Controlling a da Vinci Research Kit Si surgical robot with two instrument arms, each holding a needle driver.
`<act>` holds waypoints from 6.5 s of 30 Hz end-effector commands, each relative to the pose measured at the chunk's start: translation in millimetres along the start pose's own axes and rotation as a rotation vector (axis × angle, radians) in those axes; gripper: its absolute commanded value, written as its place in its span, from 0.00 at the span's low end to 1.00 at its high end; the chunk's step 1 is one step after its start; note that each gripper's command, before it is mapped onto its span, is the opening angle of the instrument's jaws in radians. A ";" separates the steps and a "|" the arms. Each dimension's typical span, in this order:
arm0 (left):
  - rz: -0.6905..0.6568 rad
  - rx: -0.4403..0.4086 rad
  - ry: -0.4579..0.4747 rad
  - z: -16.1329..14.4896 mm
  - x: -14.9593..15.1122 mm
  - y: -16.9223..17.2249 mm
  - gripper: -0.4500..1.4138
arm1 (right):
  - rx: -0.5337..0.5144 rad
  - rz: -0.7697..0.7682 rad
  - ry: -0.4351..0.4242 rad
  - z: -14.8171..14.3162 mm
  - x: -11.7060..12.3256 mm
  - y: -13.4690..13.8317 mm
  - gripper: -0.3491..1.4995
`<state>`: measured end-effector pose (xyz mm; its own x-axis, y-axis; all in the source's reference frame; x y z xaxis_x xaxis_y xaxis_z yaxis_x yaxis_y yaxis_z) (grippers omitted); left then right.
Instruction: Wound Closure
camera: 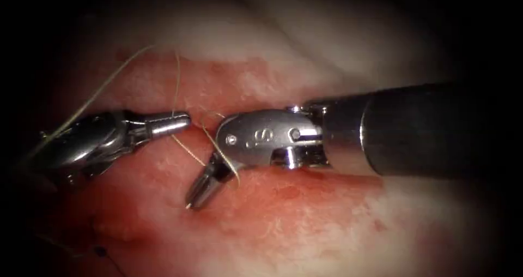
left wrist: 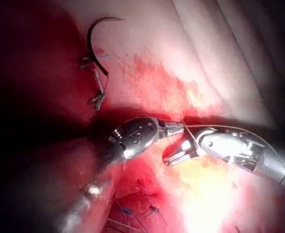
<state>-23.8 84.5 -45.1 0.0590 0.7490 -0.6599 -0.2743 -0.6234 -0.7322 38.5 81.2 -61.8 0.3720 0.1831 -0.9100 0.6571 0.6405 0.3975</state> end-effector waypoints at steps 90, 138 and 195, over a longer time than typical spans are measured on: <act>-0.019 -0.111 -0.051 -15.2 -6.1 28.3 0.05 | -0.396 0.115 -0.007 -10.5 -5.9 3.8 0.00; 0.043 -0.145 -0.038 -11.7 3.9 28.7 0.05 | -0.697 0.193 0.177 -13.5 -3.9 1.0 0.91; 0.296 -0.120 0.066 5.0 9.9 -3.6 0.05 | -0.762 0.209 0.615 -2.3 4.1 -3.5 0.14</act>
<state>-26.4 95.5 -48.7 0.0574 0.5163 -0.8545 -0.1746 -0.8375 -0.5177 35.5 81.7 -67.6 -0.1194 0.5649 -0.8165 -0.0625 0.8164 0.5740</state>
